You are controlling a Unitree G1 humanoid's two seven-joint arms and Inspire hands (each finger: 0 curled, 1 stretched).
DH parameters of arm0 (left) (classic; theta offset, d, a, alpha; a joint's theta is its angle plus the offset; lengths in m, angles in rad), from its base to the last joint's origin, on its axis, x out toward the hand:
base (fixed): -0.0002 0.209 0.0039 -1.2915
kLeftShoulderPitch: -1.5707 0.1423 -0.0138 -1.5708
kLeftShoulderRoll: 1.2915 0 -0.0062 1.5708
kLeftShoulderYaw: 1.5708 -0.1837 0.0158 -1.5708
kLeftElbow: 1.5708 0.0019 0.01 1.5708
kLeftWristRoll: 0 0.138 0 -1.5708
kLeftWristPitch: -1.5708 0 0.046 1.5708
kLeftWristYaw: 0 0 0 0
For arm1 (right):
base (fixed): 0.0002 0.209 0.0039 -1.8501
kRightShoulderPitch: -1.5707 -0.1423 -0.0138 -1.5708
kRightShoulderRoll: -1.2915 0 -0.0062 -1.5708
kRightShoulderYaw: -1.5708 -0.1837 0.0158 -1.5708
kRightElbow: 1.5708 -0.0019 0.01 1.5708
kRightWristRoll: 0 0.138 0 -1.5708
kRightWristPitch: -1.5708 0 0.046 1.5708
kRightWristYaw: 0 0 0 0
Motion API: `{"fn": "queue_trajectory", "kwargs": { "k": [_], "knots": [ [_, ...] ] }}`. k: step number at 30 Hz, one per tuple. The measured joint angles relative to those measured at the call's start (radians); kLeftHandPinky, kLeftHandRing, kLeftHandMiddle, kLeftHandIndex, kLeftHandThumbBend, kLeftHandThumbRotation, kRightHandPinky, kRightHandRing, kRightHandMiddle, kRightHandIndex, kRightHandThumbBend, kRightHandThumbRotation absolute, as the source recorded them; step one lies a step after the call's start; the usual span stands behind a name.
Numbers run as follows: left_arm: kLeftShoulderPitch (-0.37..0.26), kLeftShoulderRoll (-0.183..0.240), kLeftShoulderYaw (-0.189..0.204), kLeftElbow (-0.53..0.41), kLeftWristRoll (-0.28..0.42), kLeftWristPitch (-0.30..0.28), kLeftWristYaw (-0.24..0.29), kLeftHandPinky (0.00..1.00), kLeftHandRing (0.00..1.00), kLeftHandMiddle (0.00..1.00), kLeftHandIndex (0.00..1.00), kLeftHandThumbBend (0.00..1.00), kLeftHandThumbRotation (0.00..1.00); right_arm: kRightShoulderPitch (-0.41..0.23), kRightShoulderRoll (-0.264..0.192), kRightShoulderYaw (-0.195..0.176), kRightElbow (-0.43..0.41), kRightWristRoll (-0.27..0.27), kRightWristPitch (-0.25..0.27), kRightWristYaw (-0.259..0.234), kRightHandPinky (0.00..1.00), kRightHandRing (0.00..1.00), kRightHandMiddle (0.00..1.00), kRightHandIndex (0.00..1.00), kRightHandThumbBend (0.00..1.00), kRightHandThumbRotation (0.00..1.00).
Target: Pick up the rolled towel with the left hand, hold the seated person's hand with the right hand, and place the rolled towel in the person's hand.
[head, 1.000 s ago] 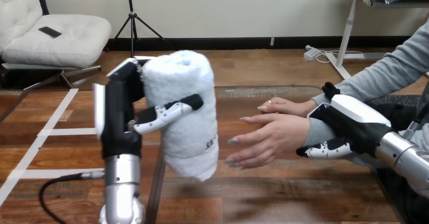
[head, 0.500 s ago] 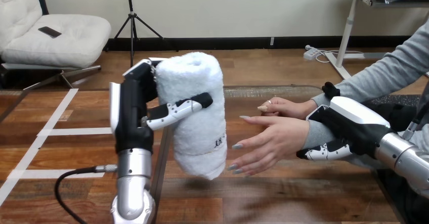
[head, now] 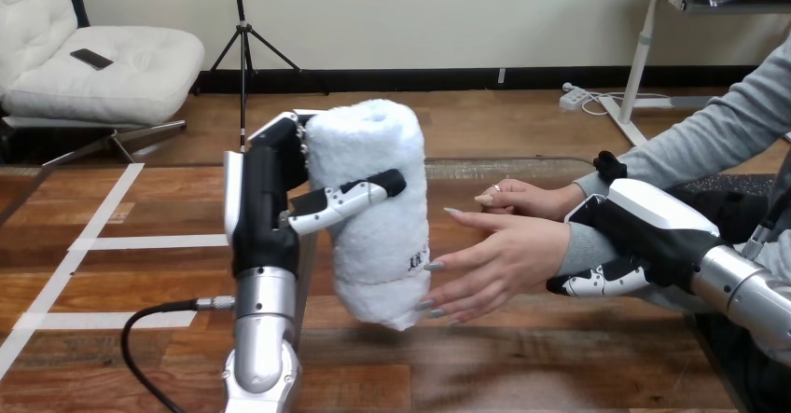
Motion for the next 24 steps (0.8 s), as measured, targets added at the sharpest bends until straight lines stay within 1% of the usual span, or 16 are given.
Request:
{"fn": "queue_trajectory", "kwargs": {
  "k": [8,11,15,24],
  "knots": [
    [-0.029,-0.009,-0.003,0.047,0.006,-0.007,0.006,0.31,0.34,0.39,0.41,0.61,0.0,0.0,0.0,0.0,-0.001,0.0,0.0,0.005,0.18,0.22,0.27,0.28,0.53,0.26],
    [-0.04,-0.013,-0.004,0.061,0.006,-0.009,0.009,0.31,0.34,0.39,0.41,0.61,0.0,0.0,0.0,0.0,-0.001,0.0,0.0,0.005,0.18,0.21,0.27,0.28,0.53,0.25],
    [-0.053,-0.017,-0.007,0.074,0.008,-0.01,0.015,0.31,0.34,0.39,0.41,0.61,0.0,0.001,0.0,0.0,-0.001,0.0,0.0,0.006,0.17,0.21,0.26,0.27,0.53,0.26],
    [-0.085,-0.024,-0.012,0.107,0.005,-0.033,0.016,0.3,0.34,0.39,0.41,0.61,0.0,0.002,0.0,-0.002,-0.001,0.004,-0.008,0.006,0.17,0.2,0.26,0.27,0.53,0.25]
  ]
}}
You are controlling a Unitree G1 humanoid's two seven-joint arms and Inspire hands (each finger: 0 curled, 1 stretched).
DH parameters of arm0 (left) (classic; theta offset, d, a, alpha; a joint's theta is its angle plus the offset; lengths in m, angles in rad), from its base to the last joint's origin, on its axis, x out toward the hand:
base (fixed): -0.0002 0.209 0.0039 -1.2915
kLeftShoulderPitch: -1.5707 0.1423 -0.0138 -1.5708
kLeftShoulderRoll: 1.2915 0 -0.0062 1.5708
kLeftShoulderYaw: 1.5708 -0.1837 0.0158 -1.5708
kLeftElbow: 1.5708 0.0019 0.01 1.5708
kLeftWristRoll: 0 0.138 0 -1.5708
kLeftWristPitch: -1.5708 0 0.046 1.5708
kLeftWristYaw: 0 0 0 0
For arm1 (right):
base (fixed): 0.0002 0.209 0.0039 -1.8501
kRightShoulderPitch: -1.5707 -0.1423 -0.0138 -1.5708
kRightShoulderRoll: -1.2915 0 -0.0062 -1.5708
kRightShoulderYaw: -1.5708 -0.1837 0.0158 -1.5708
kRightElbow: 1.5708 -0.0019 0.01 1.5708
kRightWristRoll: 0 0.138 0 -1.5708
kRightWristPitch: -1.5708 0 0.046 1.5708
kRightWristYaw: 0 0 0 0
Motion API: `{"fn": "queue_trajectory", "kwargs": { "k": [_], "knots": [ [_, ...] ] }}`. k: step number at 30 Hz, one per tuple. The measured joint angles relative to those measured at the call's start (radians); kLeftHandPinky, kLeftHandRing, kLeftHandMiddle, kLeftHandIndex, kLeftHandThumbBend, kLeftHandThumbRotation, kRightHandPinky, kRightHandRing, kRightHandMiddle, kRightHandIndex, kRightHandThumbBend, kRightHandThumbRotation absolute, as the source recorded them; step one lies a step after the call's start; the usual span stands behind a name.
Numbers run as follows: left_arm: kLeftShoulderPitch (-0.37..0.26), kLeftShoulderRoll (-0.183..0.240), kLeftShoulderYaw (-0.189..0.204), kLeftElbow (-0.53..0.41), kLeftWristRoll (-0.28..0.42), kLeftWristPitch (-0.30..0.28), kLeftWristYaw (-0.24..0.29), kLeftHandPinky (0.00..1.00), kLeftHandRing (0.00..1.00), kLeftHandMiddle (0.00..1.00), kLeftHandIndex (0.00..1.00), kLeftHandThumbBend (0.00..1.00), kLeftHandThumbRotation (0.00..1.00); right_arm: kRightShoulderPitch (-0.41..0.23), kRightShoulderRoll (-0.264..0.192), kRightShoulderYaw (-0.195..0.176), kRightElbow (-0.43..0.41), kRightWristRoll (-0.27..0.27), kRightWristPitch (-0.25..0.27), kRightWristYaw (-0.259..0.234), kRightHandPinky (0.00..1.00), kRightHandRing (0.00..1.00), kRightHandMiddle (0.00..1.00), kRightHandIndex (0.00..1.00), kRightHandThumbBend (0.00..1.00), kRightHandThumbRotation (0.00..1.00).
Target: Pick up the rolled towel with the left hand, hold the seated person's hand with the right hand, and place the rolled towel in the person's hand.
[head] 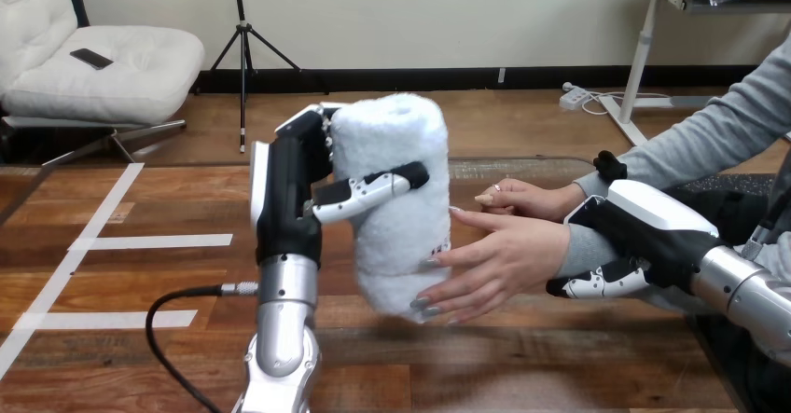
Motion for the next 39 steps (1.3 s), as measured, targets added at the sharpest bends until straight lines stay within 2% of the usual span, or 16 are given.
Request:
{"fn": "queue_trajectory", "kwargs": {
  "k": [9,17,39],
  "knots": [
    [-0.027,-0.007,-0.012,0.019,0.003,-0.01,0.01,0.3,0.34,0.39,0.41,0.61,0.0,0.001,0.0,-0.004,-0.001,0.029,-0.007,0.008,0.19,0.22,0.28,0.3,0.52,0.24],
    [-0.034,-0.029,-0.013,0.028,-0.002,-0.016,0.008,0.31,0.34,0.39,0.41,0.62,0.0,0.001,0.002,-0.004,-0.003,0.039,-0.007,0.008,0.2,0.23,0.29,0.32,0.52,0.22],
    [-0.038,-0.075,-0.015,0.066,-0.005,-0.018,0.001,0.31,0.35,0.39,0.41,0.63,0.0,0.001,0.009,-0.004,-0.006,0.039,-0.007,0.012,0.18,0.22,0.27,0.29,0.52,0.33]
  ]
}}
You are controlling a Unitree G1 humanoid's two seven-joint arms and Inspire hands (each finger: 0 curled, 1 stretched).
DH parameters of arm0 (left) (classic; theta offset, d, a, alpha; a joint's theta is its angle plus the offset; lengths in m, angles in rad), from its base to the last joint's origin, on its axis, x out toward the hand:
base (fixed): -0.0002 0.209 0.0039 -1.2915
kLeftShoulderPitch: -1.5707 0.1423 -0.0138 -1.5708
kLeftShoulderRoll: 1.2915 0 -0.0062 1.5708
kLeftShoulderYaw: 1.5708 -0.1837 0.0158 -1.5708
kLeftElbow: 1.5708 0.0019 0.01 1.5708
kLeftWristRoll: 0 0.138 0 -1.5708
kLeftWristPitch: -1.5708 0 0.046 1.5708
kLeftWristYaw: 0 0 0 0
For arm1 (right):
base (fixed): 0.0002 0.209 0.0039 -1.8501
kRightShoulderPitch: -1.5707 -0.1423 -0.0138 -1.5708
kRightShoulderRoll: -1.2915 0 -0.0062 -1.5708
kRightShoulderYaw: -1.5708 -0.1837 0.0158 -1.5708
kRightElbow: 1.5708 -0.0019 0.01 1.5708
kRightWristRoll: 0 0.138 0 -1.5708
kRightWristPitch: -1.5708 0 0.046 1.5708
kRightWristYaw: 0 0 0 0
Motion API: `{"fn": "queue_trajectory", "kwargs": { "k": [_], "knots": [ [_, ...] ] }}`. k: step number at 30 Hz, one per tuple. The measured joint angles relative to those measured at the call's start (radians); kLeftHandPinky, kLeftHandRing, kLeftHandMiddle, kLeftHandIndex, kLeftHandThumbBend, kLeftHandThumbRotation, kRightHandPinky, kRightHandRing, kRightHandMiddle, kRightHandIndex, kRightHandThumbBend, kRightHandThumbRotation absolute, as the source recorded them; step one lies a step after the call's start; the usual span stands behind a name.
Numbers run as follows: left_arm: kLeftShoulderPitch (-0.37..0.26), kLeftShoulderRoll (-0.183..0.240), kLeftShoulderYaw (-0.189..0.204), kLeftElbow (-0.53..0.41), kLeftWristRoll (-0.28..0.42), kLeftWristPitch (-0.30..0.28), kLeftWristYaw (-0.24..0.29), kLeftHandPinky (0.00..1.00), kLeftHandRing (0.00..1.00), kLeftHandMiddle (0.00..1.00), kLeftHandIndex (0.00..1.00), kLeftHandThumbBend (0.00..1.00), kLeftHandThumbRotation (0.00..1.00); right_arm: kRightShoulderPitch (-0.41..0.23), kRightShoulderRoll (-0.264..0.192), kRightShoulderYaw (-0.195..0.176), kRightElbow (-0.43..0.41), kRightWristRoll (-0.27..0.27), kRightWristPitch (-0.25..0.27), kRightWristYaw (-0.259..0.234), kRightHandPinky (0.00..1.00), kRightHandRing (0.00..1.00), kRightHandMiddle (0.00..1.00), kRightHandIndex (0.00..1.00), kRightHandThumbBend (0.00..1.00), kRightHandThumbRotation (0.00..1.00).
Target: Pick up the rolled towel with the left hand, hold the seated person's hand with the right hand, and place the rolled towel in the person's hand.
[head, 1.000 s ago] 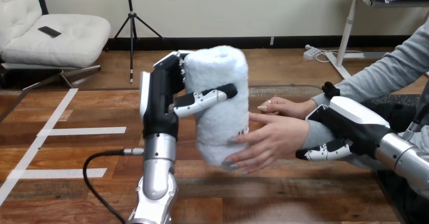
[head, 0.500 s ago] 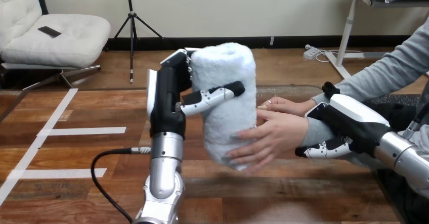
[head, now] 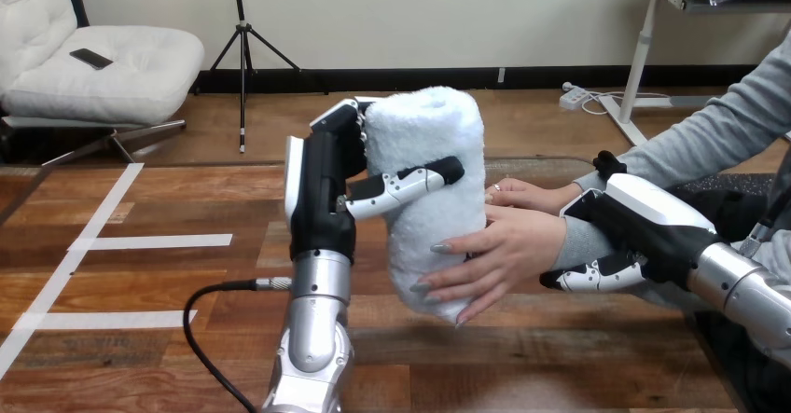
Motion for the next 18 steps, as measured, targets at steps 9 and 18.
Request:
{"fn": "queue_trajectory", "kwargs": {
  "k": [9,18],
  "knots": [
    [0.0,-0.012,0.0,0.002,-0.012,0.0,-0.013,0.31,0.35,0.39,0.41,0.65,0.0,0.0,0.0,0.0,0.0,0.001,0.0,0.007,0.18,0.21,0.27,0.29,0.52,0.32],
    [0.0,-0.032,0.0,0.007,-0.022,0.0,-0.014,0.31,0.35,0.39,0.4,0.64,0.0,0.0,0.0,-0.001,0.0,0.001,-0.003,0.008,0.16,0.19,0.25,0.27,0.52,0.31]
  ]
}}
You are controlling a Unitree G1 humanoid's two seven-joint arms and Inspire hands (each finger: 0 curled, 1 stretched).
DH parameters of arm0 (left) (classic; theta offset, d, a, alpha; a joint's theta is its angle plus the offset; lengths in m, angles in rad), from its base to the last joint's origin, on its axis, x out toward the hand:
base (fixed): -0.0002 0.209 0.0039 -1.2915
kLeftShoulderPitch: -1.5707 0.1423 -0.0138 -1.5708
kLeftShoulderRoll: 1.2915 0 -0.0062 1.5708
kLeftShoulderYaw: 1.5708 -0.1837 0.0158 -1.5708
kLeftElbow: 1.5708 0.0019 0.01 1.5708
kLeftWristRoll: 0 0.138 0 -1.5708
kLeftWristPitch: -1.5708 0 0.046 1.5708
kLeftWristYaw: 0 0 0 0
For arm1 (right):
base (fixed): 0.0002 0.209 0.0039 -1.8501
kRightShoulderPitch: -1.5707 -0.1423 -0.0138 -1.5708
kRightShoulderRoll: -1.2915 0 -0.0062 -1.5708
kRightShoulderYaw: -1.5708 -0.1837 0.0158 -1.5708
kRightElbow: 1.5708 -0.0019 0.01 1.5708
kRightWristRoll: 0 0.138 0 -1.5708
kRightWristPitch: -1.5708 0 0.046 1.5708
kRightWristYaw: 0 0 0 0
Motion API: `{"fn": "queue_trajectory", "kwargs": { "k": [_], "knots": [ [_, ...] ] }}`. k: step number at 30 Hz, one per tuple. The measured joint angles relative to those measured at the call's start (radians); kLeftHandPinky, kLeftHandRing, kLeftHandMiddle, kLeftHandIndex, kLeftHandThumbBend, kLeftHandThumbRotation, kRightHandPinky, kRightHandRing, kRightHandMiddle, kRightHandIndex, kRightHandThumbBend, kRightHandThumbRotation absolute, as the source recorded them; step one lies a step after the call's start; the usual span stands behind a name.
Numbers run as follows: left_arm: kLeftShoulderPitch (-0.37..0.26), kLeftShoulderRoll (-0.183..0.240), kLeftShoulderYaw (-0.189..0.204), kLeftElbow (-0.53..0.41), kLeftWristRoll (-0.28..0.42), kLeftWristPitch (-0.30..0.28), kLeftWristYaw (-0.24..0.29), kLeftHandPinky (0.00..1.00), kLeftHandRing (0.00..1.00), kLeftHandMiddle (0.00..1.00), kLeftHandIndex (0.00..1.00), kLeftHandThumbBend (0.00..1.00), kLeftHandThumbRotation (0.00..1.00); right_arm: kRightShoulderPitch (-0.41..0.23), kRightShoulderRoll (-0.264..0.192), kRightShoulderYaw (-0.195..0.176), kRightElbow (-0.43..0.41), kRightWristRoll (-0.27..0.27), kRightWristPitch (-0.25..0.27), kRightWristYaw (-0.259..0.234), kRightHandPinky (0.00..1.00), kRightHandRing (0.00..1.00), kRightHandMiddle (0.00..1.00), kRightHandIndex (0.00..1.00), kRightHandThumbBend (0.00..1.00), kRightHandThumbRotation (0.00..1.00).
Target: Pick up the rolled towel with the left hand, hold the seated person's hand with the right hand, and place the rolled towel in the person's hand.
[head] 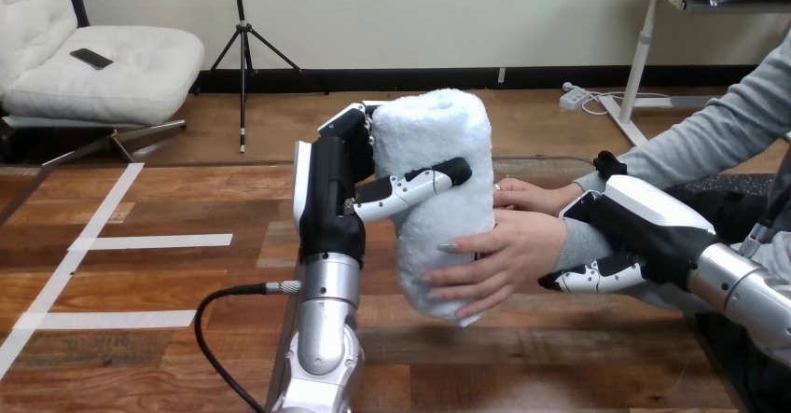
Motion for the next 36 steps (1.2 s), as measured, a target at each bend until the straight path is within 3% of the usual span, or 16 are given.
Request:
{"fn": "queue_trajectory", "kwargs": {
  "k": [19,36],
  "knots": [
    [0.0,-0.002,-0.002,0.02,-0.005,-0.003,-0.006,0.3,0.35,0.4,0.41,0.61,0.0,0.001,0.0,0.0,0.0,0.0,-0.001,0.0,0.16,0.2,0.26,0.26,0.52,0.27],
    [0.001,-0.003,-0.009,0.025,-0.008,-0.008,-0.005,0.3,0.34,0.4,0.41,0.62,0.0,0.007,0.0,0.0,0.0,-0.002,-0.002,0.0,0.18,0.21,0.27,0.28,0.52,0.32]
  ]
}}
